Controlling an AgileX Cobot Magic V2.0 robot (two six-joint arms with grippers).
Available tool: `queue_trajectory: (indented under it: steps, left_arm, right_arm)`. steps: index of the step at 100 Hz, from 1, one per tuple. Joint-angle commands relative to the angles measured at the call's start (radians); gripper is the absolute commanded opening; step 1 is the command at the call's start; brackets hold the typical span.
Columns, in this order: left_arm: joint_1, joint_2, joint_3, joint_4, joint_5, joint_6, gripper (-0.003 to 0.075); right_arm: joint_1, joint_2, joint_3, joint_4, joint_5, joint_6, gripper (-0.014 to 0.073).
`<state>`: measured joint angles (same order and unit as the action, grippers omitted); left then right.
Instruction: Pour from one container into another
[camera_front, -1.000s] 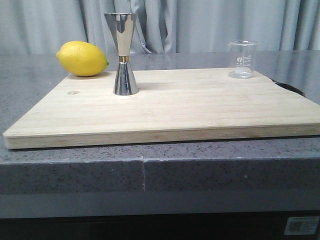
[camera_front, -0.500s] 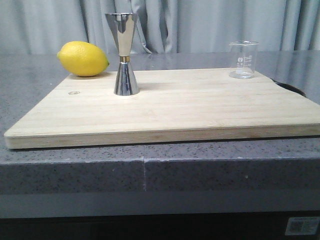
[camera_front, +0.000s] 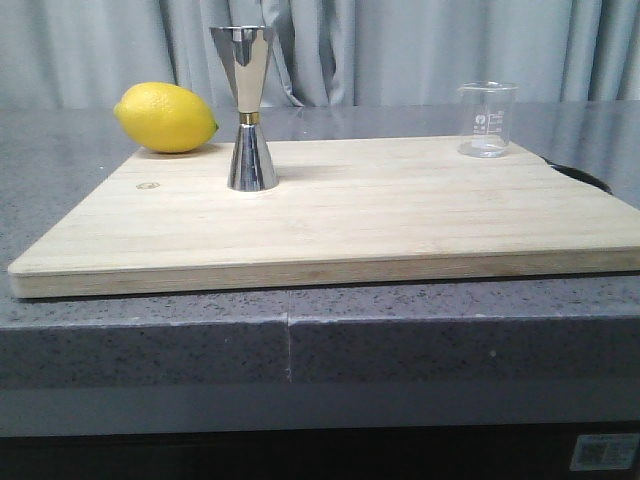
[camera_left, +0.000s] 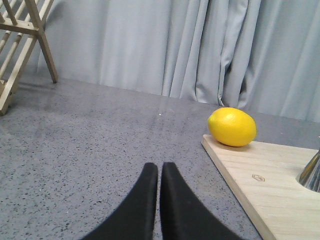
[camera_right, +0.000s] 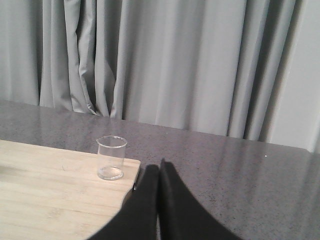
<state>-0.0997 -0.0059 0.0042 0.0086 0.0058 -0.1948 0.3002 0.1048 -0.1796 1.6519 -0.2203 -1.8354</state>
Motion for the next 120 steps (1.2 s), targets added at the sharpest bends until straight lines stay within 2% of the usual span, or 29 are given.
queue_trajectory:
  steps: [1, 53, 120]
  left_arm:
    - [-0.001, -0.021, 0.028, -0.009, -0.067, 0.0, -0.0019]
    - [-0.001, -0.021, 0.028, -0.009, -0.143, 0.0, -0.0019]
    - [-0.001, -0.021, 0.028, -0.009, -0.143, 0.0, -0.0019]
  right_arm:
    - [-0.001, 0.008, -0.026, 0.001, 0.015, -0.011, -0.007]
    - [-0.001, 0.008, -0.026, 0.001, 0.015, -0.011, -0.007]
    - [-0.001, 0.008, -0.026, 0.001, 0.015, -0.011, -0.007]
